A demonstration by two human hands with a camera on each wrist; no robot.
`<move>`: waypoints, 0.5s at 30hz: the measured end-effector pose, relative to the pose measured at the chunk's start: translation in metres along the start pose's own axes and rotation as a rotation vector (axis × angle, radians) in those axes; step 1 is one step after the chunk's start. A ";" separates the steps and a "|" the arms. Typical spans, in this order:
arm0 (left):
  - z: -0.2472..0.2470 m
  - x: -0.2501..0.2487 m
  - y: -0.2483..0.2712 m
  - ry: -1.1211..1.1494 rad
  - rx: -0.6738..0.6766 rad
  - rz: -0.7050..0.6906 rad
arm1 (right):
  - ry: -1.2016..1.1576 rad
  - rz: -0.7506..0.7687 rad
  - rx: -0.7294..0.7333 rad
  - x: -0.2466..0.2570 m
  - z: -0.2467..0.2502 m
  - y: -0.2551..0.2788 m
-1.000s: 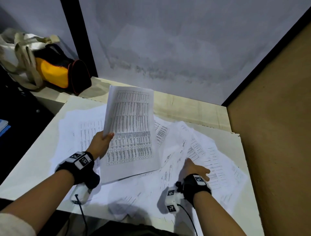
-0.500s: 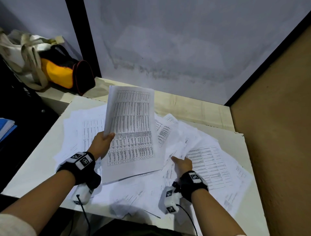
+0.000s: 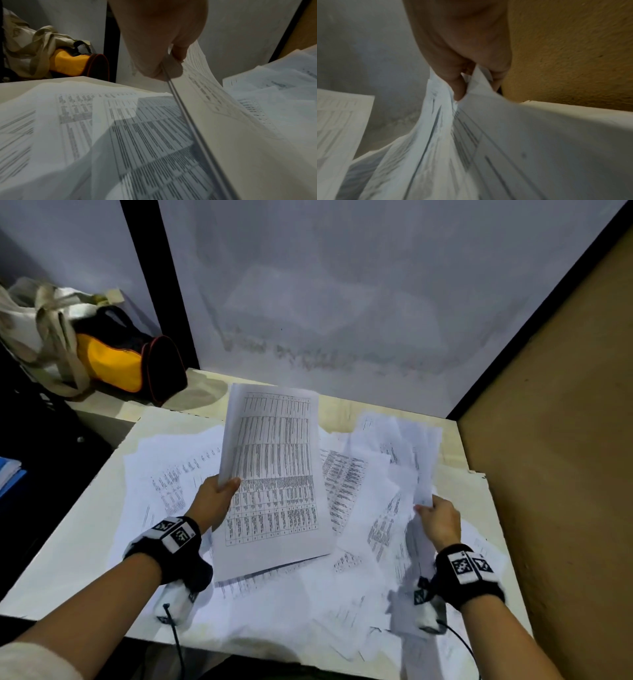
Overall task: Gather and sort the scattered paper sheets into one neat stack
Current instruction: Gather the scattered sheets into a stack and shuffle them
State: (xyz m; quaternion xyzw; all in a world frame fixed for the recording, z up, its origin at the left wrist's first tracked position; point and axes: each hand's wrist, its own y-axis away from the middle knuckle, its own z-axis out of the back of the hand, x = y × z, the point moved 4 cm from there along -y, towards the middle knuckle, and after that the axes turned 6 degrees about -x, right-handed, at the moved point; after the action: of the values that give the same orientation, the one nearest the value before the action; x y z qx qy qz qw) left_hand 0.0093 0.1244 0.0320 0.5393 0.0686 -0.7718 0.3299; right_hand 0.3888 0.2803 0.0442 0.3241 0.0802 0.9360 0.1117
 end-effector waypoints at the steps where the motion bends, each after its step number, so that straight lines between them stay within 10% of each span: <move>1: -0.002 -0.002 -0.001 -0.006 0.008 -0.009 | -0.017 -0.026 0.021 -0.002 -0.001 -0.002; 15: -0.017 -0.019 0.005 -0.039 0.071 -0.034 | 0.017 -0.134 0.284 -0.033 -0.040 0.002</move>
State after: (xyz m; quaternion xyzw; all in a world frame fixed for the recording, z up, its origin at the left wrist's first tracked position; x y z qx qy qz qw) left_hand 0.0295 0.1363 0.0429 0.5345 0.0438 -0.7894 0.2987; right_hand 0.3886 0.2667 -0.0060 0.3227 0.2341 0.9084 0.1263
